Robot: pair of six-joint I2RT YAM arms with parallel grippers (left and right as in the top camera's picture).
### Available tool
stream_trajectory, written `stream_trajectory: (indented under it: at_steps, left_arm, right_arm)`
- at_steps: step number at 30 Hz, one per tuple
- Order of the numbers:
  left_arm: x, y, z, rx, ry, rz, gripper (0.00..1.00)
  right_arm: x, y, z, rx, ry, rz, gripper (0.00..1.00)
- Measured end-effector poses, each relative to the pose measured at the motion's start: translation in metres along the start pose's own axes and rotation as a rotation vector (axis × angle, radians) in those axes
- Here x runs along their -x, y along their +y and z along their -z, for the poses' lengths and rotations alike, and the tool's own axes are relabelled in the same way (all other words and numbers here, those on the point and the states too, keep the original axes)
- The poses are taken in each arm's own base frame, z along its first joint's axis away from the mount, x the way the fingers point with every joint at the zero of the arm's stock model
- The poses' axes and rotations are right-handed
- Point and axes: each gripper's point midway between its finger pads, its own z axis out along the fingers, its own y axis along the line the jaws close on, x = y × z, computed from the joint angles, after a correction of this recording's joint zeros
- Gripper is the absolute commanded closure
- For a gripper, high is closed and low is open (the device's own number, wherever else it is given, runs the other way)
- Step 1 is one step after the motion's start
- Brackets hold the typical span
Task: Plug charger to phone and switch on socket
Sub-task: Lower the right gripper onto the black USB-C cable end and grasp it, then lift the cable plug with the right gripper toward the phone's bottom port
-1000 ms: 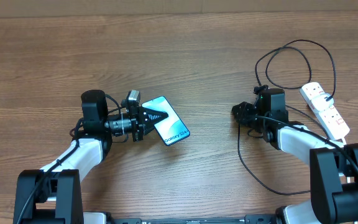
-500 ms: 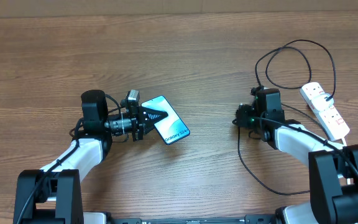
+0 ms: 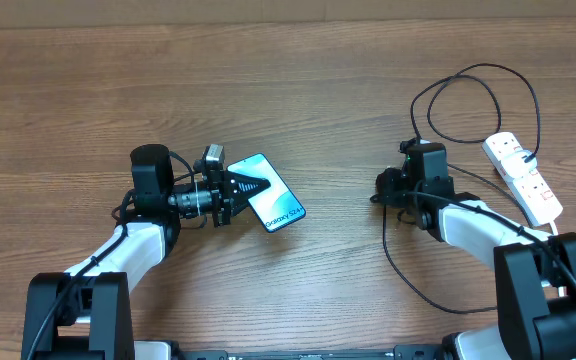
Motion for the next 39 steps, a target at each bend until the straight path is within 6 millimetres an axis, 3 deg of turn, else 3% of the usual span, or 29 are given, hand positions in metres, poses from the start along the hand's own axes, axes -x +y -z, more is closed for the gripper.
stream_trajectory:
  at_steps: [11, 21, 28, 36, 39]
  left_arm:
    - [0.0, 0.0, 0.0, 0.0, 0.0, 0.0, 0.96]
    - [0.0, 0.0, 0.0, 0.0, 0.0, 0.0, 0.96]
    - [0.0, 0.0, 0.0, 0.0, 0.0, 0.0, 0.96]
    - [0.0, 0.0, 0.0, 0.0, 0.0, 0.0, 0.96]
    - [0.0, 0.0, 0.0, 0.0, 0.001, 0.0, 0.96]
  right_arm:
    - [0.004, -0.014, 0.001, -0.152, -0.053, 0.047, 0.71]
    - [-0.005, 0.005, 0.0, -0.14, -0.05, 0.113, 0.69]
    - [-0.003, 0.006, -0.005, -0.144, -0.06, 0.115, 0.69]
    - [-0.002, -0.001, -0.006, -0.18, -0.061, 0.114, 0.96]
    - [-0.002, -0.001, -0.006, -0.183, -0.055, 0.096, 0.96]
